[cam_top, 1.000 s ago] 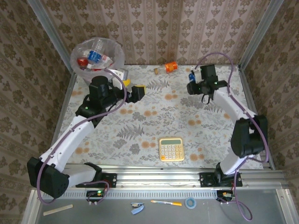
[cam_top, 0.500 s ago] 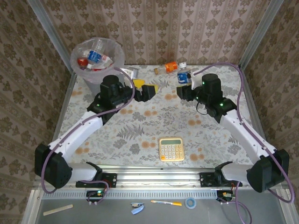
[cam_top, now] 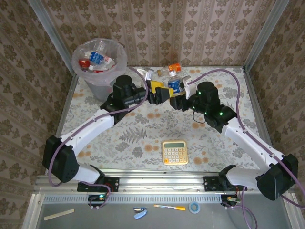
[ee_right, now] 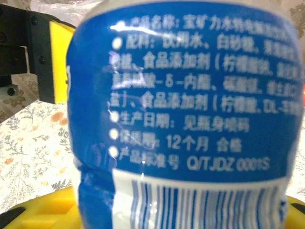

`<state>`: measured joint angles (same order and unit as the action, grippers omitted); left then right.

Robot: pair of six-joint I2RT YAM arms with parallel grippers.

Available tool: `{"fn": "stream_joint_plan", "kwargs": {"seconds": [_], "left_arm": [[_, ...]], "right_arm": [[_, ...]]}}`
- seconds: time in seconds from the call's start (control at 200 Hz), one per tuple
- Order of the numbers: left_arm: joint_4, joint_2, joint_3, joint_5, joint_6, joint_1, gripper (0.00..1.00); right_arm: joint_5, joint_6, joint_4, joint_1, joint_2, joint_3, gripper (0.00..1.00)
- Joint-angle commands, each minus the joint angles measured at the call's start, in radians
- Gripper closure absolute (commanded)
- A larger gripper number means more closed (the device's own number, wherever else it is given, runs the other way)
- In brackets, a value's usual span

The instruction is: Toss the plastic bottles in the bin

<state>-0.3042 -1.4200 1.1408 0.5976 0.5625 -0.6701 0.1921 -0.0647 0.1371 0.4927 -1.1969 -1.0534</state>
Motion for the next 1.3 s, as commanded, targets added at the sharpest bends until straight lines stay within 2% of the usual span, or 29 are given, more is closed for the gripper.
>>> {"fn": "stream_joint_plan", "kwargs": {"seconds": [0.0,0.18,0.645,0.865,1.045,1.295], "left_arm": [[-0.079,-0.012,0.022,0.039,0.049,-0.008,0.02],[-0.099,-0.036,0.031,0.082,0.071,-0.017,0.04],[-0.106,-0.091,0.050,0.088,0.091,-0.018,0.10],[-0.089,-0.092,0.051,0.094,0.081,-0.016,0.29],[-0.082,-0.086,0.046,0.094,0.078,-0.014,0.45],[-0.047,-0.052,0.032,0.090,0.057,0.002,0.52]], "right_arm": [[0.015,-0.012,-0.033,0.016,0.017,0.004,0.45],[0.023,-0.007,-0.035,0.035,0.011,0.000,0.45],[0.074,0.008,-0.032,0.078,0.030,0.012,0.45],[0.075,0.017,-0.018,0.084,0.031,0.015,0.44],[0.077,0.016,-0.018,0.085,0.039,0.018,0.36],[0.074,0.020,-0.004,0.084,0.051,0.036,0.13]]}}
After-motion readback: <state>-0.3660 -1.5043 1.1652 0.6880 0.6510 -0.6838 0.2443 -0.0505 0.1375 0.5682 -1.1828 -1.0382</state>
